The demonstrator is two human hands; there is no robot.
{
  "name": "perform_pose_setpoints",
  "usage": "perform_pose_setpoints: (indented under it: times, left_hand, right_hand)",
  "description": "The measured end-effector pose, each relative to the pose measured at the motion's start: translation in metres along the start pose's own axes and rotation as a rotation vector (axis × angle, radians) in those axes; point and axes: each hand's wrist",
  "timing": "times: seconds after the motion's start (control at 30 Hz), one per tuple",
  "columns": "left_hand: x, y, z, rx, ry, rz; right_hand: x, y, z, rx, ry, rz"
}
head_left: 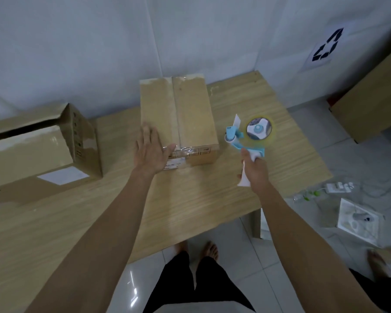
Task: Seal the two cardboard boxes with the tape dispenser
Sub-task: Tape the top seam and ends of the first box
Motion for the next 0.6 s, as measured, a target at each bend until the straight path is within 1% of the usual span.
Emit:
perform_pose_setpoints:
  times: [0.1,0.33,0.4,0.47,0.57,0.6]
  left_hand:
    - [-0.006,0.005,0.000,-0.026,-0.001,0.050]
    - [-0.012,0.004,0.006,-0.066,-0.016,-0.007]
    - [-0.012,0.005,0.007,-0.067,-0.033,-0.010]
    - [-0.011,0.005,0.008,-0.057,-0.054,-0.007]
    - [-0.007,0.003,0.004,-0.057,-0.100,-0.029]
    - [-0.005,0.002,0.003,-0.051,-0.139,-0.036]
  right_hand:
    - [-0.014,0.020,0.008,-0.087,-0.013,-0.004]
    - [-0.038,0.039,0.003,-0.143,-0.124,-0.014]
    - [-0.044,0.040,0.002,-0.121,-0.224,0.005]
    - [-0.049,0.041,0.000,-0.051,-0.410,0.009]
    - [-0.049,0.042,-0.006,0.012,-0.514,0.002]
    - [-0.047,0.044,-0.008,0.036,-0.562,0.023]
Point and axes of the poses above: each hand's wrist, its own y-axis towards the middle knuckle, its own x-axis out of the back of the hand, z = x × y, and after that the axes turned 8 degrees about -y, right-handed
